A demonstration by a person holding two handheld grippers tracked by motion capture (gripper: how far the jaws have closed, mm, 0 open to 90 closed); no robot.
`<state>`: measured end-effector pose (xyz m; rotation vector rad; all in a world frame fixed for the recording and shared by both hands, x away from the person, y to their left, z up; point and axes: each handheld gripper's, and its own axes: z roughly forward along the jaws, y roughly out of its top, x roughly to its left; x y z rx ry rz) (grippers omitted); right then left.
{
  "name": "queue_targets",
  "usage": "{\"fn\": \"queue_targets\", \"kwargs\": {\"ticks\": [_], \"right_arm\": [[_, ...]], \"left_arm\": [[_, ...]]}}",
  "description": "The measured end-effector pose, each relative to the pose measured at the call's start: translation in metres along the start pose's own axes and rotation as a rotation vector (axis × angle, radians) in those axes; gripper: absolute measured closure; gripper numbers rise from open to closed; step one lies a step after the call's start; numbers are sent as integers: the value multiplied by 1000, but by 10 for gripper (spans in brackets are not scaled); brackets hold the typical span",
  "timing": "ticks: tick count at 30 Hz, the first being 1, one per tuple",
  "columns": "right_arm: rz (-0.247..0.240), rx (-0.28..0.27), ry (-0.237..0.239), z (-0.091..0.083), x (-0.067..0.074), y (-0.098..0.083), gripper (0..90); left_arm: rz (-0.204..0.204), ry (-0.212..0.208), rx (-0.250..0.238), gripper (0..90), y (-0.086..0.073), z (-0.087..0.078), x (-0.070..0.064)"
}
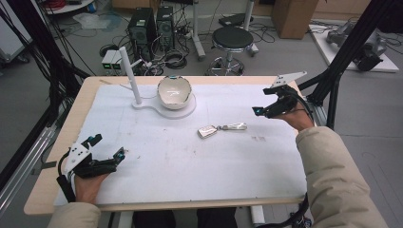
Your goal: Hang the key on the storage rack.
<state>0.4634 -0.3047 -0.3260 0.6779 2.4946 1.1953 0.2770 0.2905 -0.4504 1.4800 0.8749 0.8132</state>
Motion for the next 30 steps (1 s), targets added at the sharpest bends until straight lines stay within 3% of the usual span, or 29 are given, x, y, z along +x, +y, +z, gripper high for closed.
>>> {"fn": "queue_targets", "kwargs": {"ticks": [6,9,16,20,30], "right_arm": [[-97,118,42,19,-7,15,7],[-107,143,74,28,-10,19,6],[-159,248,120,51,-13,14,6],[-188,316,180,63,-13,8,6],[-251,402,225,83,-9,4,7]], "left_arm": [[2,6,4,17,0,0,0],[-3,4,-3,17,0,0,0],[-4,7,-2,17,0,0,0],[-4,7,-3,17,0,0,0],[-4,7,-2,17,0,0,0]]}}
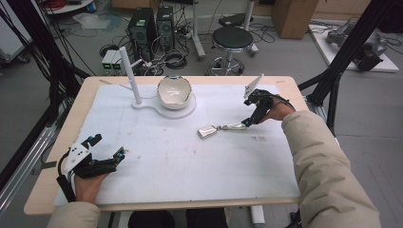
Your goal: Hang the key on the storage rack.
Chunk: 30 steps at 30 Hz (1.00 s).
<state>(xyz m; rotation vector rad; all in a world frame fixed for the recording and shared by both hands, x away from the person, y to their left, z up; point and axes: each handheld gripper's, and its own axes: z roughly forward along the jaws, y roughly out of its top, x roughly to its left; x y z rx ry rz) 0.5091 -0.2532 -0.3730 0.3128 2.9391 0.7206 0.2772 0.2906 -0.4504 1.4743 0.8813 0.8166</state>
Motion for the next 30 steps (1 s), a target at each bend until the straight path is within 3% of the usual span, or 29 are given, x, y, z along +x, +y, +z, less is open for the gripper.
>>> {"fn": "queue_targets", "kwargs": {"ticks": [6,11,18,21,24,25,30], "right_arm": [[-3,89,22,16,4,3,7],[46,119,51,25,2,2,30],[57,143,71,28,1,0,63],[52,173,101,30,2,0,179],[43,186,102,32,1,0,195],[33,203,108,34,1,0,258],[26,231,109,36,0,0,337]], "left_arm": [[1,-2,0,17,0,0,0],[0,-2,-2,18,0,0,0],[2,-2,0,17,0,0,0],[2,-2,0,17,0,0,0],[2,-2,0,17,0,0,0],[3,-2,0,17,0,0,0],[0,-4,-2,17,0,0,0]]}}
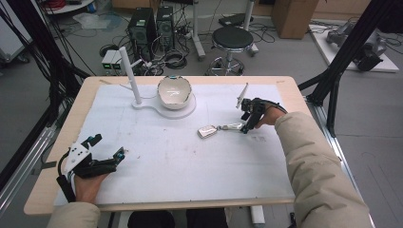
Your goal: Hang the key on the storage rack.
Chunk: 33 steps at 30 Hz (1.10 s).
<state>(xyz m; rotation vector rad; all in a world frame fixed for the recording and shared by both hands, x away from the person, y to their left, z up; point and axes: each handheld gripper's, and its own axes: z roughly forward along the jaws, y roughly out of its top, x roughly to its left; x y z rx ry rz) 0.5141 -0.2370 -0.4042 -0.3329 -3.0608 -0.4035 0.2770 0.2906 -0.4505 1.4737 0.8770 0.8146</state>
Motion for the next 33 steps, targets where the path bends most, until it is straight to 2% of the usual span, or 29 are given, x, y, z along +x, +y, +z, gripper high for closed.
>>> {"fn": "queue_targets", "kwargs": {"ticks": [2,4,5,11,12,13,14,15,18,22,30,31,33], "right_arm": [[-8,14,3,0,-1,0,403],[-13,17,3,0,-2,0,423],[-18,23,-4,0,-3,0,475],[-36,41,-9,1,-3,0,580],[-47,50,-11,1,-3,1,658],[-56,52,-13,0,-2,1,698],[-56,52,-13,0,-2,1,698],[-79,53,-14,0,-1,3,721],[-107,65,-25,1,1,4,731],[-117,54,-28,0,3,6,735],[-84,23,-27,-4,5,7,739],[-88,7,-23,-5,5,7,739],[-60,-33,-11,-10,8,7,740]], "left_arm": [[1,-1,0,17,0,0,0],[4,-1,2,17,0,0,0],[2,-1,-1,17,0,0,0],[4,-2,2,18,0,0,0],[3,-2,-1,18,0,0,0],[5,-3,1,17,0,0,0],[4,-2,1,17,0,0,0],[1,-2,-1,18,0,0,0],[1,-2,-1,17,0,0,0],[1,-1,-1,18,0,0,0],[1,-1,1,18,0,0,0],[0,0,0,17,0,0,0],[-2,0,0,18,0,0,0]]}}
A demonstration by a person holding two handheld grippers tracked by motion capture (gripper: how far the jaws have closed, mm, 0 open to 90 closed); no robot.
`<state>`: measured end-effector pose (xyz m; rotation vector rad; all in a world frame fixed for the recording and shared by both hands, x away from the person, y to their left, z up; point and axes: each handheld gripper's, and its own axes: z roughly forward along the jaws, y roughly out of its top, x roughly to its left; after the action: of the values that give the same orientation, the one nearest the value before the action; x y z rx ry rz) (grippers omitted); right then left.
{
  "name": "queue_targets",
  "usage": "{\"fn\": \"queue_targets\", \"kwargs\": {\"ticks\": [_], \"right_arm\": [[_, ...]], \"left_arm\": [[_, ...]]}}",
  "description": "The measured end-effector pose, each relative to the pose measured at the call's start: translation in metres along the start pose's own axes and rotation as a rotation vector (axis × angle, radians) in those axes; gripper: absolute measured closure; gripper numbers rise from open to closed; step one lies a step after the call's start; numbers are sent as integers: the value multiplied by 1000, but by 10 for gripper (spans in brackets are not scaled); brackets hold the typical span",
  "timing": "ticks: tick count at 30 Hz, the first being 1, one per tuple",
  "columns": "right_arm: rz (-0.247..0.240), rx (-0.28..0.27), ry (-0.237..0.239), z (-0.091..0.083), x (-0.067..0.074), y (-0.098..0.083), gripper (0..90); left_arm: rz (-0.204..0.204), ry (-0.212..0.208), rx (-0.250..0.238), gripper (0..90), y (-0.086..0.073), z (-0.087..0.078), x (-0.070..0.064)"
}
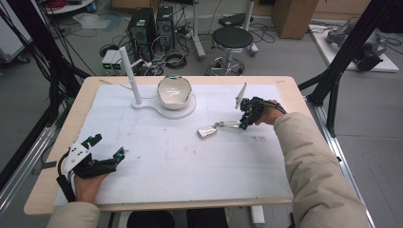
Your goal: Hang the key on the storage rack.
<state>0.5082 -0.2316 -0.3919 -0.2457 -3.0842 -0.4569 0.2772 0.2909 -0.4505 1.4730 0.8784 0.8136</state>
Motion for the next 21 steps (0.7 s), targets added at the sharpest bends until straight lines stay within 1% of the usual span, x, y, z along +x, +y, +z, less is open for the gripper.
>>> {"fn": "queue_targets", "kwargs": {"ticks": [1,2,3,4,5,7,8,9,10,11,12,13,14,15,16,18,19,20,21], "right_arm": [[10,-21,4,-2,1,0,740],[10,-21,4,-2,1,0,740],[22,-58,9,-8,3,1,741],[22,-58,9,-8,3,1,741],[16,-89,11,-13,6,3,740],[21,-97,20,-15,8,3,740],[12,-110,4,-17,10,4,740],[9,-126,11,-20,12,5,740],[20,-134,5,-23,16,6,741],[17,-157,15,-25,17,6,741],[53,-187,18,-30,20,7,741],[82,-205,30,-32,21,7,742],[82,-205,30,-32,21,7,742],[111,-222,26,-35,23,7,743],[125,-251,43,-37,24,6,742],[125,-297,45,-39,28,6,742],[115,-307,46,-40,30,6,742],[110,-306,39,-42,33,7,742],[105,-311,43,-43,36,8,742]], "left_arm": [[-1,-1,1,18,0,0,0],[-1,-3,4,18,0,0,1],[-4,-3,4,17,0,0,1],[-6,-1,4,17,0,0,1],[-8,0,1,17,0,0,1],[-21,-1,0,18,0,0,2],[-32,0,-1,18,0,0,3],[-44,4,4,17,1,1,4],[-57,7,10,17,1,1,5],[-64,10,22,17,1,2,6],[-59,13,33,17,2,3,6],[-46,13,44,18,3,4,7],[-41,13,46,18,4,5,6],[-39,9,51,18,5,5,6],[-36,4,50,17,8,5,7],[-30,-8,47,17,14,7,7],[-25,-18,47,17,17,8,7],[-23,-25,46,17,21,9,8],[-23,-32,47,17,26,11,8]]}}
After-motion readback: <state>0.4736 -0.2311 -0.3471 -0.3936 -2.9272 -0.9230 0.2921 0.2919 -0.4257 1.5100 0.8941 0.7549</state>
